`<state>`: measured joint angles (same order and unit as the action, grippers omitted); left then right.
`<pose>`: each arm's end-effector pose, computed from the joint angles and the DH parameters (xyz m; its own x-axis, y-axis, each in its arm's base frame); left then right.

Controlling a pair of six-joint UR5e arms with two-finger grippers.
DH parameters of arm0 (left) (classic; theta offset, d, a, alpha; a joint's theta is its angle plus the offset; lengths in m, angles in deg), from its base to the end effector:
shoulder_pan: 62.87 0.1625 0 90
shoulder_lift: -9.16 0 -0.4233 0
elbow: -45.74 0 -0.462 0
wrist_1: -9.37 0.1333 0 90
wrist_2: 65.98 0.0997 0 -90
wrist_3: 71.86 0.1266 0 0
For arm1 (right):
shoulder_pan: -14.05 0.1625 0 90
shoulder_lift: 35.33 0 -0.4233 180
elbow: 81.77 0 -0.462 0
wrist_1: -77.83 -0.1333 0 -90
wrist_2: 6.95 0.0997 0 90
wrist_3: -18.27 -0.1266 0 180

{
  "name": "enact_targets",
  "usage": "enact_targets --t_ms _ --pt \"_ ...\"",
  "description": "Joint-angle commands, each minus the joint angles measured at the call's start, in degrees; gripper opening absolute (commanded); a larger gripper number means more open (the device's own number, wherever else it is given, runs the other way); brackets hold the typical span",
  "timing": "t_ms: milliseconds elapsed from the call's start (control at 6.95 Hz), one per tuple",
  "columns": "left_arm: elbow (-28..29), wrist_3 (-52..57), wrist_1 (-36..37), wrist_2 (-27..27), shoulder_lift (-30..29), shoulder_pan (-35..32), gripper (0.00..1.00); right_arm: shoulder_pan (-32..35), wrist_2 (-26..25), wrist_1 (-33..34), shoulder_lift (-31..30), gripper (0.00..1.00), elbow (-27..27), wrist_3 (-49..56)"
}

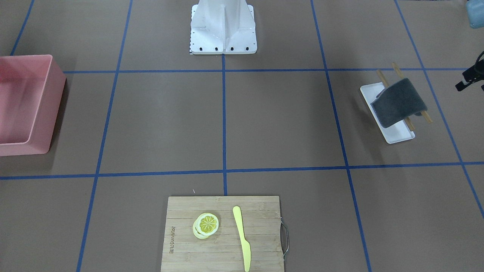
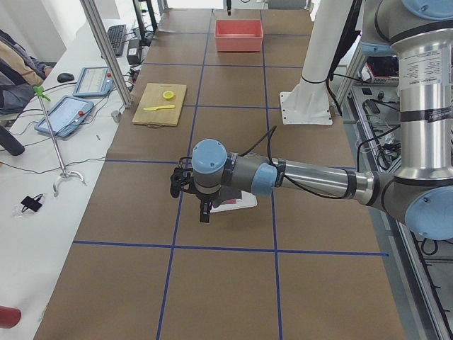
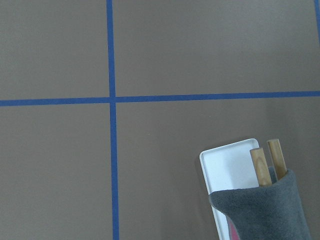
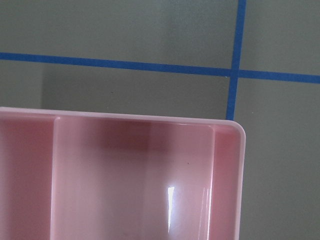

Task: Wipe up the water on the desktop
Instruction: 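Grasp the grey cloth from the white tray with the left gripper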

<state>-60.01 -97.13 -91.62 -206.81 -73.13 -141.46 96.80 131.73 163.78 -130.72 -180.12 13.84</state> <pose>0.0686 -0.5177 0.5604 0.5945 -0.0585 -0.8020 0.0738 0.9971 -0.0180 -0.0291 -0.5314 0.6309 0.6512 -0.0977 0.7526 0.0752 0.9951 0.0641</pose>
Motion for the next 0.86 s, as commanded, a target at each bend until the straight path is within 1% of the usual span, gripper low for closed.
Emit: enact_targets --t_ms 0,144,288,432,576,720 --pt "0.02 -13.76 -5.68 0.11 0.03 5.28 0.98 -0.57 0.01 -5.42 -0.05 1.00 1.83 -0.23" --pt "0.63 -17.23 -9.45 0.11 0.20 7.47 0.97 -1.01 0.01 -6.66 0.20 1.00 3.93 -0.14" --pt "0.46 -21.79 -9.75 0.11 -0.23 9.50 0.94 -1.01 0.18 -10.76 0.12 1.00 5.87 -0.23" --pt "0.63 -22.71 -10.01 2.12 -0.32 11.78 0.92 -1.01 0.36 -13.68 0.29 1.00 8.41 -0.32" --pt "0.72 -22.98 -10.02 3.35 -0.24 12.58 0.89 -1.01 0.45 -15.27 0.29 1.00 9.48 -0.32" --pt "0.81 -23.16 -10.02 3.37 0.03 13.46 0.85 -1.01 0.45 -15.46 0.29 1.00 9.58 -0.32"
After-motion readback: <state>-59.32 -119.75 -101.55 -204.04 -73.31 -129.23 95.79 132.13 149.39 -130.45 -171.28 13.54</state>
